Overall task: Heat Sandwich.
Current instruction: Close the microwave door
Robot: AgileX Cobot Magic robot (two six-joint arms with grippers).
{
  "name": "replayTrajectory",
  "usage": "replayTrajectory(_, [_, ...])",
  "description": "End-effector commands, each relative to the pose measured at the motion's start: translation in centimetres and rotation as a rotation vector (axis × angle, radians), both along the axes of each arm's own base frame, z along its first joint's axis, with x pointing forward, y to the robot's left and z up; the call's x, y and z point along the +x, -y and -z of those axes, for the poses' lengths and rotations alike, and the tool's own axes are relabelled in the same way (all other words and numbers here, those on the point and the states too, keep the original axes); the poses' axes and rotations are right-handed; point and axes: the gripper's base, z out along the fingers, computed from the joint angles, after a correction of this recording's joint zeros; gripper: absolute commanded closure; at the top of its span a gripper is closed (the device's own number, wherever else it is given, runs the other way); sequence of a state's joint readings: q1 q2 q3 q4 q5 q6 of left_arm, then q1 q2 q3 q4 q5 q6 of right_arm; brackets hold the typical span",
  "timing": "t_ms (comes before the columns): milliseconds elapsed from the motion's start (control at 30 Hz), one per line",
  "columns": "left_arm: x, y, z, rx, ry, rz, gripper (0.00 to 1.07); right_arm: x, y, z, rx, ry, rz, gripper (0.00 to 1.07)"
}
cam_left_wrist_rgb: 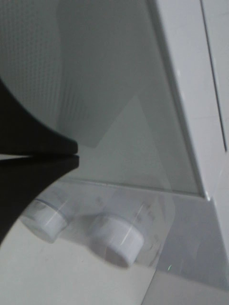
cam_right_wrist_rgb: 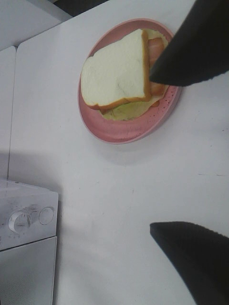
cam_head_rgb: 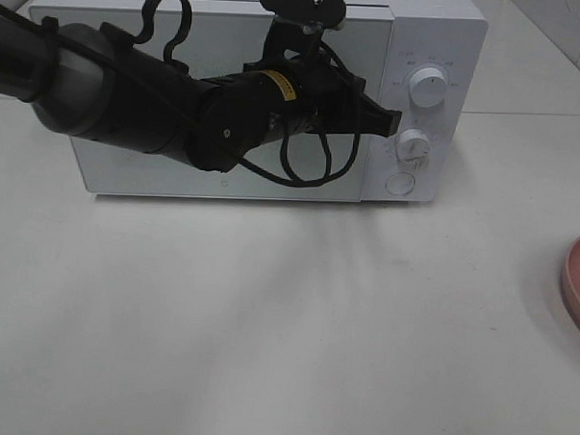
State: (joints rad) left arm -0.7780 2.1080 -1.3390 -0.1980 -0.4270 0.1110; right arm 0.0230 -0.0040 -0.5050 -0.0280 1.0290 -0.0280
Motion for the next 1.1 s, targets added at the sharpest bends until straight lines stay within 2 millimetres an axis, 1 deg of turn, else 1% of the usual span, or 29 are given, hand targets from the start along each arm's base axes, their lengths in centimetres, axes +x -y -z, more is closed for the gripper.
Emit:
replayTrajectory(33, [2.1,-1.1,-0.6,-0.074,0.001,-0.093,1.06,-0.4,0.0,0.1,0.0,0.027,0.004,0.31])
replayTrajectory(100, [2.5,-1.3,-0.9,-0.079,0.007,-0.099,1.06,-0.4,0.0,0.1,0.0,0.027,0.004,0.31])
replayTrajectory(767, [2.4,-1.2,-0.9,-0.067,0.012,-0.086,1.06,-0.4,0.0,0.1,0.0,0.027,0.004,0.31])
replayTrajectory(900, [1.8,-1.0,-1.5,-0.066,0.008,-0.072,1.06,-0.4,0.0,0.1,0.0,0.027,0.004,0.31])
replayTrajectory(967, [1.0,-0.7,-1.5,-0.055,-0.003,-0.054,1.06,-0.4,0.0,0.1,0.0,0.027,0.004,0.31])
replayTrajectory(1067, [0.6,-0.7,-1.6,-0.047,-0.013,-0.047,1.06,-0.4,0.0,0.1,0.0,0.027,0.004,0.31])
replayTrajectory(1100, [0.1,-0.4,-1.7,-0.045,-0.019,-0.036,1.06,-0.4,0.0,0.1,0.0,0.027,0.004,0.31])
